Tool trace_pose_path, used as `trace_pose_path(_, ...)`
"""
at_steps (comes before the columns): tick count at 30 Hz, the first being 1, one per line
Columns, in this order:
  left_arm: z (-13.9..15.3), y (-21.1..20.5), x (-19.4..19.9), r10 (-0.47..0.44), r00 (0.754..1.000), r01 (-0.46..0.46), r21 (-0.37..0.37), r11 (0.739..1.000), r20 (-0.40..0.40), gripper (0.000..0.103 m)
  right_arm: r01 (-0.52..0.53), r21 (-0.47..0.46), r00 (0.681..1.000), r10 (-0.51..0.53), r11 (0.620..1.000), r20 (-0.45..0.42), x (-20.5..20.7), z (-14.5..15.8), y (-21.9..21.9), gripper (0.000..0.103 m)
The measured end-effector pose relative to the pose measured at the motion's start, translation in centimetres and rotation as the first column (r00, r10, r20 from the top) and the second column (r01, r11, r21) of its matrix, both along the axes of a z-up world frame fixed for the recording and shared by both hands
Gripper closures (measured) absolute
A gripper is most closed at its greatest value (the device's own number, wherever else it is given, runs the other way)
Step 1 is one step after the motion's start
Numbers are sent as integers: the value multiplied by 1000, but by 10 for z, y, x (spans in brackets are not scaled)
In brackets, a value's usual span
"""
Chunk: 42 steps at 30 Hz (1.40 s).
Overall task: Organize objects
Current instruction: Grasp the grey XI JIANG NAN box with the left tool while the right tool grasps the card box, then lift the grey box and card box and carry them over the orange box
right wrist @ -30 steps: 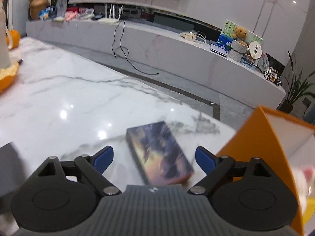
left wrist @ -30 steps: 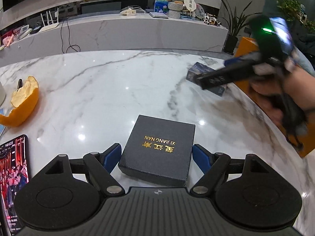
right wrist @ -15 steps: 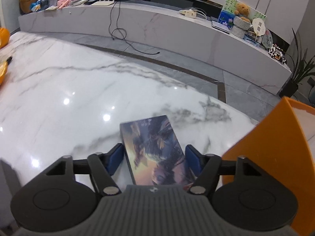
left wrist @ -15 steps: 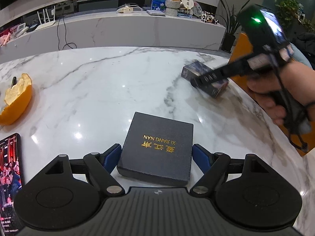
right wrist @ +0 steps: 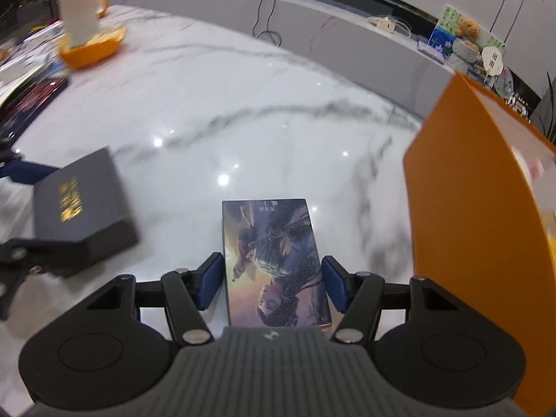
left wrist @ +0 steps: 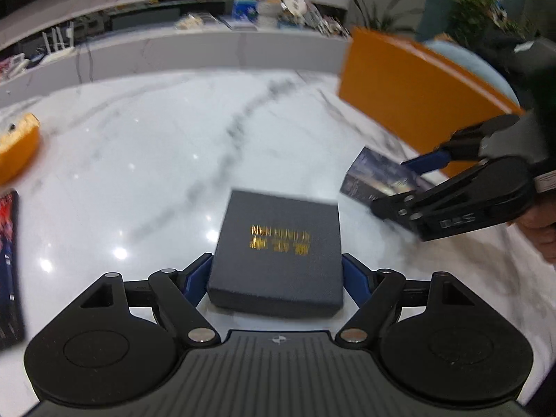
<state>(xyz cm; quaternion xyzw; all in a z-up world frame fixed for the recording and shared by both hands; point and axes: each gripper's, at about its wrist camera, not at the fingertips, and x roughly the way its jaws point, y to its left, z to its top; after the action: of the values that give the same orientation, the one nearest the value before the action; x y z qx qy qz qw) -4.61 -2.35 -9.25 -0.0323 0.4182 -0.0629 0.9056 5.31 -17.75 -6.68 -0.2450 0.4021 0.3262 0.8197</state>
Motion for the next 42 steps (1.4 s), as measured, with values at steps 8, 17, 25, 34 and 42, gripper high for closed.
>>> trace_pose_path(8,-6,-41,-38,-77,996,72,111,991,40,14,42,1,996,-42,999,-77,-71,-3,-33,41)
trace_pose_path(17,-9,-54,-35,-81,991,65,142,988,107,8,54,18,996,-53,998,-78,-78,-5,-42,27)
trace_pose_path(25,-9,-52,-21,-43,998,37,112,993,56,13,88,53,989,-81,995,-120,-62,-8,-40,26)
trace_pose_path(34,-4,-57,-21,-12,1000,14,124,992,-18,14,47,42,991,-42,998,-123,-69,-4,-36,43)
trace_pose_path(42,-2,-58,-24,17,999,-11,131,991,-46,15,47,33,991,-43,998,-128,-74,-3,-38,44)
